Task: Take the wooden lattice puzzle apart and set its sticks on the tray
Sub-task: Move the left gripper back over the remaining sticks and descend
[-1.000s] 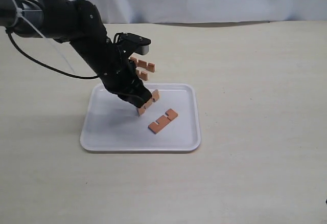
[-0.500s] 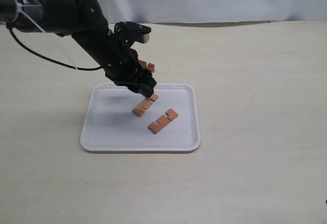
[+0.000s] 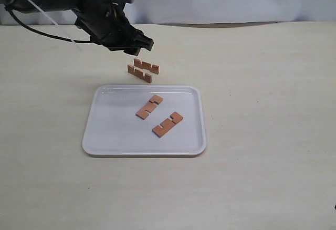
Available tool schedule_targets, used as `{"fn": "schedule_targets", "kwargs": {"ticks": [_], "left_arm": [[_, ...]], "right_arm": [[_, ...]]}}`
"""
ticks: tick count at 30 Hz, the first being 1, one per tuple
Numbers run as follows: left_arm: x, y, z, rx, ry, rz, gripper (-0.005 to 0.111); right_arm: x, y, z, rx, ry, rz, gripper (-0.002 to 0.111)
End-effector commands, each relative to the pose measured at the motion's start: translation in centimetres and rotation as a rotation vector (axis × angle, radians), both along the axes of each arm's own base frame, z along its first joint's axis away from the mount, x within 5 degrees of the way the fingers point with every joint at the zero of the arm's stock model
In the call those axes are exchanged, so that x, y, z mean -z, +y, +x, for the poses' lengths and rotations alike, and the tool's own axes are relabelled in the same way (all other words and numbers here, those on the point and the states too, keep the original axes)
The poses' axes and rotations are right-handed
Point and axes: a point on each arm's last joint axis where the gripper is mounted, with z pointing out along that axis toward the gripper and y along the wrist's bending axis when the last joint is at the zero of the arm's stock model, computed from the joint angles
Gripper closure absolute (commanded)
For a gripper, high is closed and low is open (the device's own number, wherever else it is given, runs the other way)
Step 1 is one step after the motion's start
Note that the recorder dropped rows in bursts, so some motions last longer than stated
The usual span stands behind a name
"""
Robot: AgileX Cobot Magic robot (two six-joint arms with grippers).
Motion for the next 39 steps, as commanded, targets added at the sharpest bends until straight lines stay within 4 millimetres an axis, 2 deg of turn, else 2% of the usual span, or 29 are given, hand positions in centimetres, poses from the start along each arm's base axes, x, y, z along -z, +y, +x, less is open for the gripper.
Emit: {"fn": "schedule_targets", "kwargs": {"ticks": [1,4,15,20,30,39], "left_arm": [[-0.6,-0.2,0.3,-0.02,-0.054,-0.015,0.048],[-0.5,-0.3,0.4,-0.039,-0.056,-0.029,0.048],[2.3,-0.2,1.0,-0.091,-0.028,0.001,0.048],[2.7,-0.3,1.4,-0.104,-0.055,-0.022,0.048],[3.8,1.0,2.5,-0.252,-0.048,-0.101,0.048],[4.5,0.8,2.7,-0.244,-0.059,-0.113,0.048]], "right_arm": [[0.0,0.0,0.0,0.001,-0.008,-0.007,0.104],[0.0,0.0,0.0,0.001,-0.008,-0.007,0.104],[0.0,0.0,0.0,0.001,-0.008,-0.007,0.104],[0.0,0.0,0.0,0.001,-0.008,-0.007,0.104],[0.0,0.0,0.0,0.001,-0.008,-0.007,0.104],[0.0,0.0,0.0,0.001,-0.008,-0.007,0.104]]}}
